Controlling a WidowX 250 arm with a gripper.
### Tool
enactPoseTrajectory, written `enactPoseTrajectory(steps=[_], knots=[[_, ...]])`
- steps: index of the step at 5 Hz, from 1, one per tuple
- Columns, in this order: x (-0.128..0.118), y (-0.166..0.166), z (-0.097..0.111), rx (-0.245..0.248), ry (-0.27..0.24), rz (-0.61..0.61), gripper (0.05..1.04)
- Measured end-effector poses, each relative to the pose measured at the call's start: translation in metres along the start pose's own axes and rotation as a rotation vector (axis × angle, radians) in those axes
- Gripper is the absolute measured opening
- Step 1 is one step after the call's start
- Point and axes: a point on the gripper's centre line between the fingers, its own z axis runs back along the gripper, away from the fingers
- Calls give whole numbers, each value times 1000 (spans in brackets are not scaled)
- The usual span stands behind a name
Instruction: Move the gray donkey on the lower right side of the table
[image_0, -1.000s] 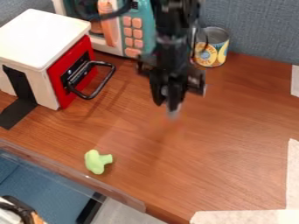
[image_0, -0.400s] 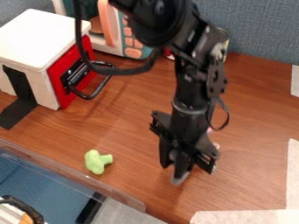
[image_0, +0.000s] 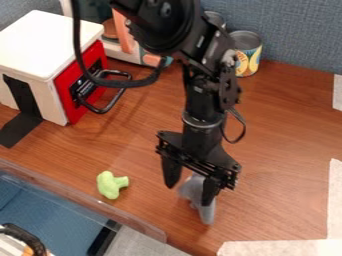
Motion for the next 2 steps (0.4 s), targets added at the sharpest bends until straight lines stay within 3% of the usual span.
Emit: enactPoseTrajectory(steps=[1, 2], knots=[[1, 1, 10, -18, -26, -2, 1013], [-2, 1, 41, -59, -100, 5, 1008]])
